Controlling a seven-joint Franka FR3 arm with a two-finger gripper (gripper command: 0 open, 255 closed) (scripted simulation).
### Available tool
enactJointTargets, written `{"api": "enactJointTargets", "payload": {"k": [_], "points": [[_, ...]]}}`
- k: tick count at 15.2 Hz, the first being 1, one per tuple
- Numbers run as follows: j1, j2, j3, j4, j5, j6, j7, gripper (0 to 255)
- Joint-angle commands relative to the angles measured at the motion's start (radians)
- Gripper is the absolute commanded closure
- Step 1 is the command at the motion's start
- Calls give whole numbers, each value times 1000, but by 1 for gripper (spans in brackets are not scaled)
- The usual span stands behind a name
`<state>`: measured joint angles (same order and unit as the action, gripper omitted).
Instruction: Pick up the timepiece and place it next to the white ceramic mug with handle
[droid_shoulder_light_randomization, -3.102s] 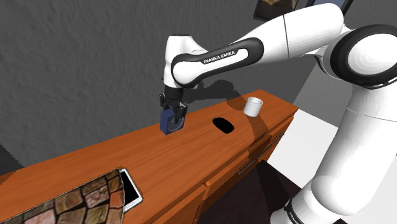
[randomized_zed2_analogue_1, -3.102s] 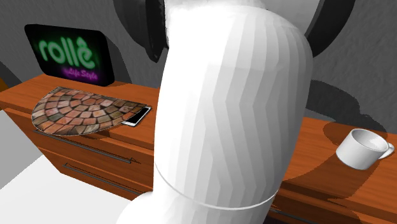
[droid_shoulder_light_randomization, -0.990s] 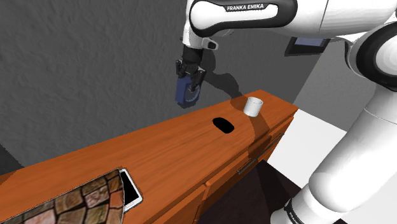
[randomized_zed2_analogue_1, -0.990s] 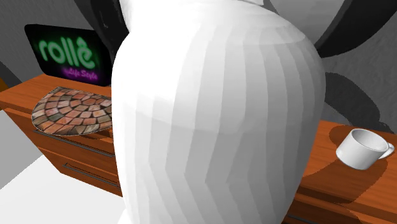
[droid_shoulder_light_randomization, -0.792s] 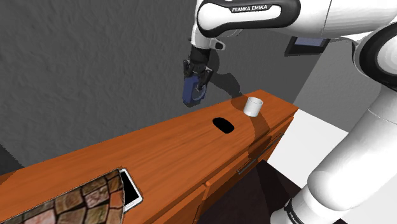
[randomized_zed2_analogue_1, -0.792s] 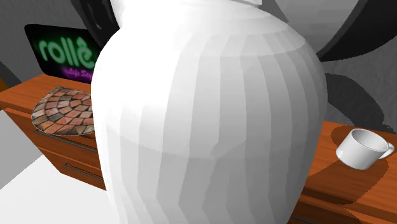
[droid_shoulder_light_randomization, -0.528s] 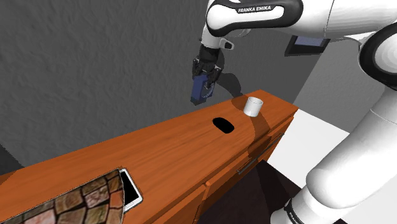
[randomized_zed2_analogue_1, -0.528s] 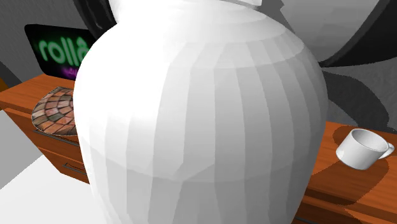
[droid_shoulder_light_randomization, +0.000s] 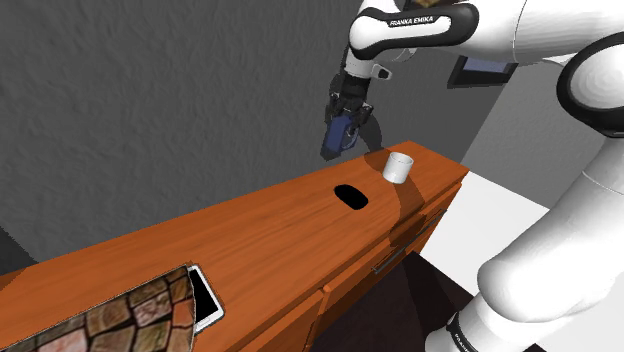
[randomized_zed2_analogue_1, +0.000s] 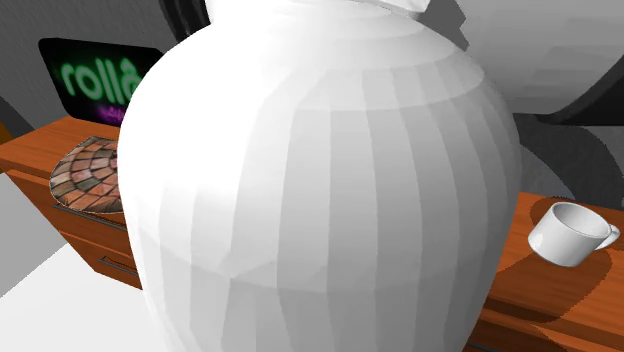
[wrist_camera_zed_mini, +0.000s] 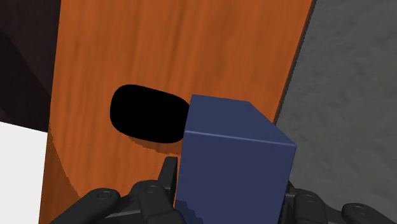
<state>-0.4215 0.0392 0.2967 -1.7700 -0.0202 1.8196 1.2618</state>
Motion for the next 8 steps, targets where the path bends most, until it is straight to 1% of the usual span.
{"api": "enactJointTargets", "payload": {"k": [1,8], "points": [[-23,9,-21,11,-1,-2,-46,255],[-102,75,-90,96,-9,-20,-193,255]]}}
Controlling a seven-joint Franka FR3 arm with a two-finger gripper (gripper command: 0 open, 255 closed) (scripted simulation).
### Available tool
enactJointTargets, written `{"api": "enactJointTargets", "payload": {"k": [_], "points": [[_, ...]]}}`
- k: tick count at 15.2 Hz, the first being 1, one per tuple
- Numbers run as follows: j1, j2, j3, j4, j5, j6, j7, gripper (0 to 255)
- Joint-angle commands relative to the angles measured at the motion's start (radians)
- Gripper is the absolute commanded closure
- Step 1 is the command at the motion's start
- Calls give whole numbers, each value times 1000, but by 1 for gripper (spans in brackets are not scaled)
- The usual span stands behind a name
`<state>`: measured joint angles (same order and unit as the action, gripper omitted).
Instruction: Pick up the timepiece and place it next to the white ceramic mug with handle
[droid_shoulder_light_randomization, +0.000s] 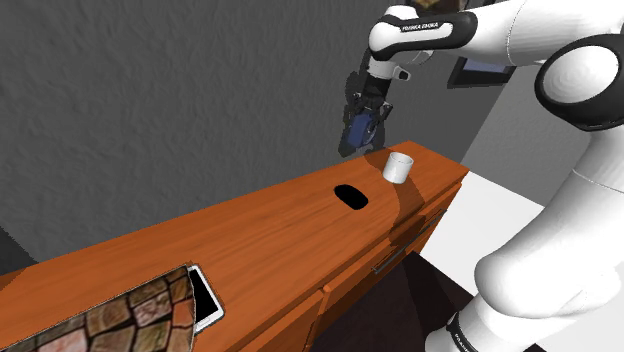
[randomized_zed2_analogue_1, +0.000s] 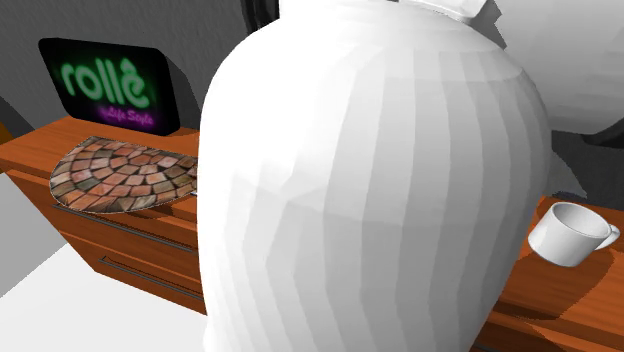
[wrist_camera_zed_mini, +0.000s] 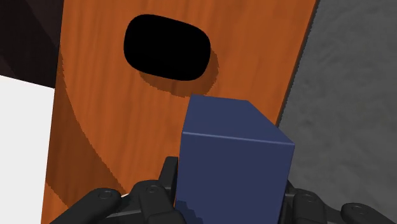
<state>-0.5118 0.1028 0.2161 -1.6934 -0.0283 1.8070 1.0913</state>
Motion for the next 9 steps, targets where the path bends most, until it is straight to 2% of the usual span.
{"api": "enactJointTargets", "payload": {"k": [1,8,9], "points": [[-22,25,-19,37,-2,-12,-42,255],[-96,143,-75,197,-10,-54,-175,255],[-96,142,-75,183,-10,-40,-175,255]]}}
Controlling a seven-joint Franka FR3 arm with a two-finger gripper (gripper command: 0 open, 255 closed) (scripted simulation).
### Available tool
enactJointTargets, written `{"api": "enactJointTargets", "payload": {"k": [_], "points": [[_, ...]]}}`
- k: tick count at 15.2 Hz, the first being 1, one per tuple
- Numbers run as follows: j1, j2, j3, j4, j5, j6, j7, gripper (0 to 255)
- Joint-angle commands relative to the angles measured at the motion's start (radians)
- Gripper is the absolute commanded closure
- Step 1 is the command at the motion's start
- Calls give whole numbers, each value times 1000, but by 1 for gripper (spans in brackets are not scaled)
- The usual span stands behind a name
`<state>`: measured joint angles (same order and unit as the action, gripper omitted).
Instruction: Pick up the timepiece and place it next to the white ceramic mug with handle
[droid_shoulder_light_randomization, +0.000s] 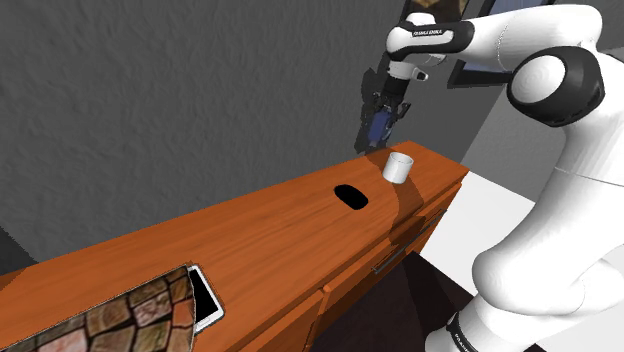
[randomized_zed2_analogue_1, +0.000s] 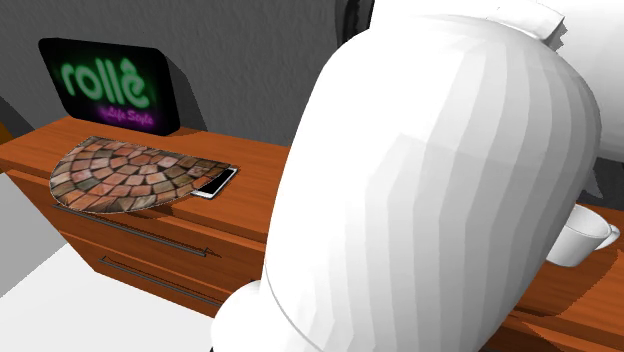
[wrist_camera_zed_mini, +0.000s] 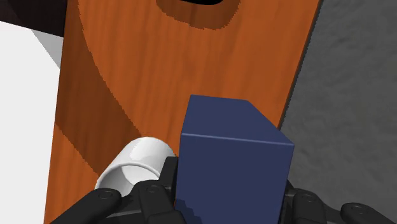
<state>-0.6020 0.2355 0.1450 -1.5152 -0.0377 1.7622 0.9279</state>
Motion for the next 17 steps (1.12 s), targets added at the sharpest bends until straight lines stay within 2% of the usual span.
{"api": "enactJointTargets", "payload": {"k": [1,17], "points": [[-6,9,-4,-9,0,18,-11,255],[-8,34,-7,-191,-6,224,-7,255]]}}
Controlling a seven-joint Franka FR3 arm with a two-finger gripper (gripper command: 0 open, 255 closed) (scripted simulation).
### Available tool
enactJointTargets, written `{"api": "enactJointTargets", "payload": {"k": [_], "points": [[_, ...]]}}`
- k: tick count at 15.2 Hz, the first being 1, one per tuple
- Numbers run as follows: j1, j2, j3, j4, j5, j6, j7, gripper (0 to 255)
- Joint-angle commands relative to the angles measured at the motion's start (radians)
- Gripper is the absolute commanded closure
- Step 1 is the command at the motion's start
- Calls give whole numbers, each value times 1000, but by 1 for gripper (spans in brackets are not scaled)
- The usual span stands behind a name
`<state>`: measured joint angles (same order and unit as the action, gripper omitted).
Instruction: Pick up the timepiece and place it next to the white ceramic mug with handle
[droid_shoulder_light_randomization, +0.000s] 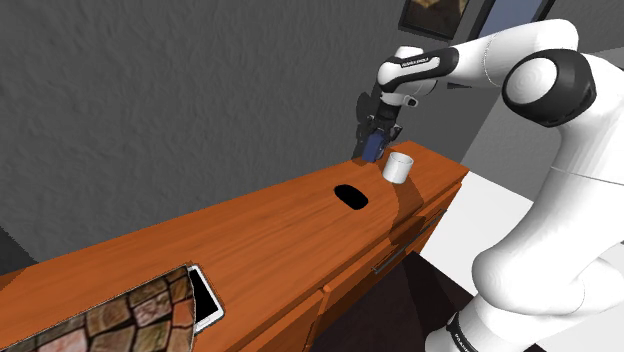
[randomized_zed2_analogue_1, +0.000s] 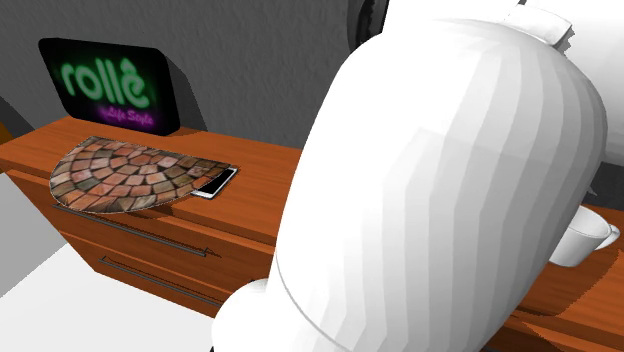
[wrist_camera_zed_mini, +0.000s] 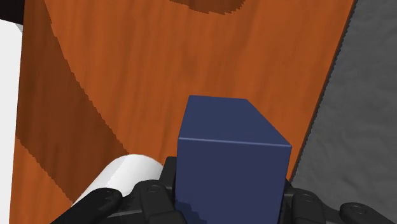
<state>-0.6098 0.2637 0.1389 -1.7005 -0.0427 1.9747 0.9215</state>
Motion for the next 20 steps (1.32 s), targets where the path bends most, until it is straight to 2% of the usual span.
{"api": "enactJointTargets", "payload": {"k": [1,14,20], "points": [[0,9,-1,-14,-2,24,0,255],[2,69,-5,-108,-13,178,8,255],[2,69,-5,-108,-13,178,8,255]]}}
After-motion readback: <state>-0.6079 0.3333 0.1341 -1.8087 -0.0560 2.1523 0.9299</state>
